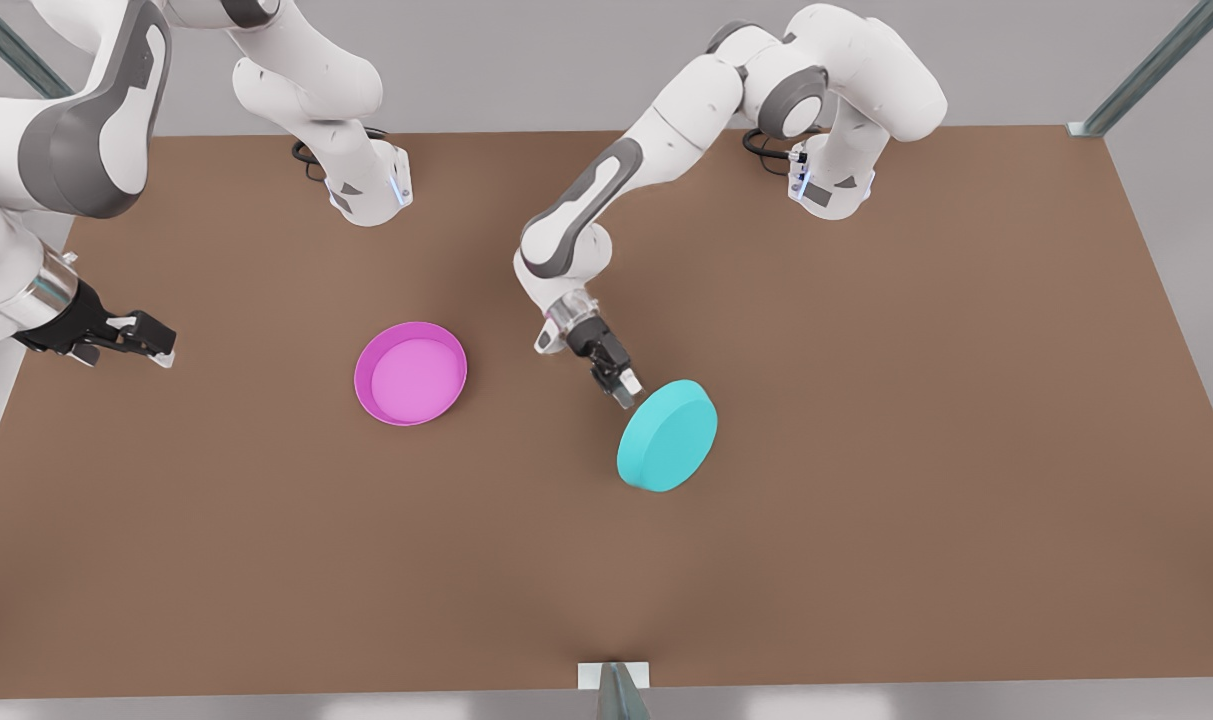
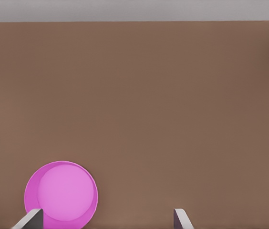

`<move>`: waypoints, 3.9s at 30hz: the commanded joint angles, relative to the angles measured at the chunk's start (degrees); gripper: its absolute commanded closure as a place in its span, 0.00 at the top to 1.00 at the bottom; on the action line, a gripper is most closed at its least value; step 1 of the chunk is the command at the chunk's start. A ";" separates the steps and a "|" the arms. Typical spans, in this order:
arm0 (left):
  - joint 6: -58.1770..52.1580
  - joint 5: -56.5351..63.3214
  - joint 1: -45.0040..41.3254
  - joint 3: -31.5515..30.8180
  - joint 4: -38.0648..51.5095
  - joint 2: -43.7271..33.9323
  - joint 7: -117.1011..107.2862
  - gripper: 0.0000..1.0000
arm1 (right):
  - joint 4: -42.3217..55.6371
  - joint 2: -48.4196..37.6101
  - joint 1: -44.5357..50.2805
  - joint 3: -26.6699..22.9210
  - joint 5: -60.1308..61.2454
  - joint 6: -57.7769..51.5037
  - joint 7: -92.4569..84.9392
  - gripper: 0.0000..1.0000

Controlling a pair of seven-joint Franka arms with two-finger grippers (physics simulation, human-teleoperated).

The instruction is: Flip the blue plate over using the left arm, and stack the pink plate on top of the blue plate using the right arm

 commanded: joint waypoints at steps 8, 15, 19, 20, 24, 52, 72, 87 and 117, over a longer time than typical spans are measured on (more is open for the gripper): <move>-3.88 -66.36 16.94 -5.10 19.96 -8.87 8.30 1.00 | 2.11 0.08 0.16 -0.09 -0.10 -1.05 0.00 1.00; -17.15 -77.10 50.52 -1.41 17.95 -22.67 44.61 1.00 | 2.46 0.34 0.96 0.26 1.49 -4.21 -0.53 1.00; -11.27 -73.85 60.72 -8.44 0.98 -41.65 44.88 1.00 | -2.36 5.70 -4.67 -0.09 8.95 -3.00 -6.94 1.00; -7.74 -72.18 60.55 -8.44 -3.77 -45.00 44.88 1.00 | -7.29 5.53 -7.13 -0.09 11.50 1.22 -13.16 1.00; -7.66 -72.00 60.64 -7.92 -3.16 -44.65 44.97 1.00 | -23.64 4.12 -9.59 -0.09 14.14 17.05 -24.17 1.00; -8.27 -71.74 60.64 -7.21 -3.42 -41.31 44.70 1.00 | -49.83 13.09 -0.45 3.34 35.76 49.13 -57.30 0.94; -8.27 -71.82 60.64 -7.30 -3.60 -40.43 44.44 1.00 | -54.58 13.08 0.69 3.43 37.87 52.12 -62.31 0.52; -8.10 -71.82 60.55 -7.30 -3.51 -40.34 44.70 1.00 | -54.23 14.23 1.04 3.43 37.79 52.21 -62.58 0.34; -8.27 -71.74 60.11 -7.30 -3.60 -40.52 44.44 1.00 | -49.13 9.31 13.88 3.60 43.76 47.64 -40.52 0.21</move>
